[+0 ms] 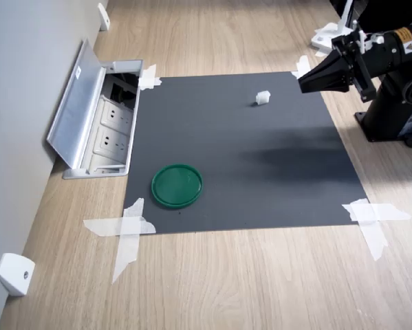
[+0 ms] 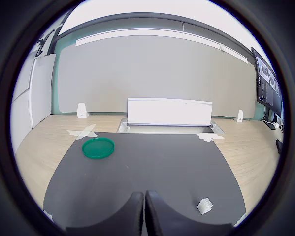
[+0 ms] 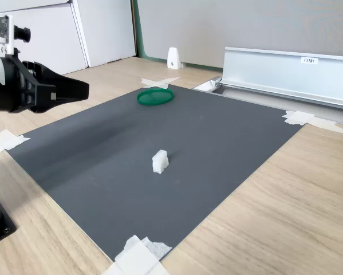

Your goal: Grasp a white terminal and put it on the green lid.

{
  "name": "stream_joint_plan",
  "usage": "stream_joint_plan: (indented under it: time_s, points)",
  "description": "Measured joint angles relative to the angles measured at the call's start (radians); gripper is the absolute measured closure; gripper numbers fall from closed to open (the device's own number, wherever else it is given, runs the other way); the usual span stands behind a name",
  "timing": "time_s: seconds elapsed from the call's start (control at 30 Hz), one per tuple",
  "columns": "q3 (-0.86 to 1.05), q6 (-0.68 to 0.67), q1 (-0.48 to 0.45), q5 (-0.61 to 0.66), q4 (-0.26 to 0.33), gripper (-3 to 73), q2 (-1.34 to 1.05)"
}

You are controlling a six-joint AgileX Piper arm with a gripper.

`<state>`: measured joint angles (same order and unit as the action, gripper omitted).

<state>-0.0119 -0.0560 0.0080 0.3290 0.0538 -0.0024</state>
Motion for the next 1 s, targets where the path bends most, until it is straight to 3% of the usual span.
stream_joint_plan:
  time_s: [1.0]
  points:
    - [0.0,0.0,0.0,0.0,0.016,70.4,0.0]
